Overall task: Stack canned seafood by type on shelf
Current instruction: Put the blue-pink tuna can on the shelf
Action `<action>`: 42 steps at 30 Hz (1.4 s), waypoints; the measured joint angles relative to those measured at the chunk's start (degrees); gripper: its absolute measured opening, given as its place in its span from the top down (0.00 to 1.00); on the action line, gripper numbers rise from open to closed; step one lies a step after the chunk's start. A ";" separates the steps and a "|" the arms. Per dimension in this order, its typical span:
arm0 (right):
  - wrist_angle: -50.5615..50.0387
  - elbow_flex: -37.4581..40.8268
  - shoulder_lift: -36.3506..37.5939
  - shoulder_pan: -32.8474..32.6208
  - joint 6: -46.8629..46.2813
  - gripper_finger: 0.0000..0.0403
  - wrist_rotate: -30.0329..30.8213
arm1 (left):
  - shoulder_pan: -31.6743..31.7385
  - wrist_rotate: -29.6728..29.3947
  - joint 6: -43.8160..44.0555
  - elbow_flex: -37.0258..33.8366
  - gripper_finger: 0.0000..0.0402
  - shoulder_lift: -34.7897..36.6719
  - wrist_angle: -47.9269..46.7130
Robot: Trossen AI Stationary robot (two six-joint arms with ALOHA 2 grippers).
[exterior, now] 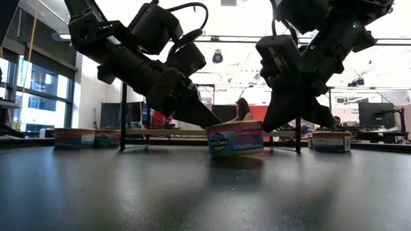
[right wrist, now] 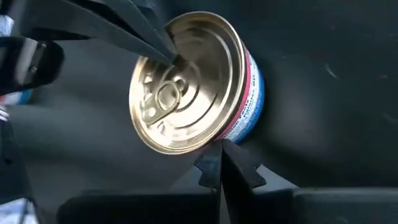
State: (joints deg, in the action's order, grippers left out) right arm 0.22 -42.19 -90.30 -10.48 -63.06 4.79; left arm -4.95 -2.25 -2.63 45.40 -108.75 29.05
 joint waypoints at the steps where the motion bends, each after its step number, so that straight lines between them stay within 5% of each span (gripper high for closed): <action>1: 0.33 0.00 0.00 0.00 -0.10 1.00 -0.07 | 0.00 -0.01 0.00 -0.04 1.00 0.16 -0.19; 17: 1.71 -8.90 0.07 2.55 12.16 1.00 2.33 | 2.09 0.06 -2.55 -0.51 1.00 5.42 -17.63; 26: -4.61 -22.70 -1.22 4.26 34.96 0.97 -9.45 | 5.09 -0.12 4.27 -2.59 1.00 23.39 -41.66; 30: -16.84 -33.02 -6.37 4.29 46.14 0.84 -12.61 | 3.45 -0.43 12.72 -6.55 1.00 36.46 -43.15; 35: -30.79 -45.38 -16.60 4.22 57.08 0.55 -14.83 | -1.94 -6.25 21.52 -7.93 1.00 51.58 -41.14; 42: -41.73 -58.59 -27.61 3.74 76.82 0.30 -14.66 | -9.58 -16.90 24.55 -7.86 1.00 62.35 -40.64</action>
State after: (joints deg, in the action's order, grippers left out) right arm -41.52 -100.79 -117.91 -6.74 13.76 -9.87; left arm -14.53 -19.15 21.91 37.54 -46.40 -11.59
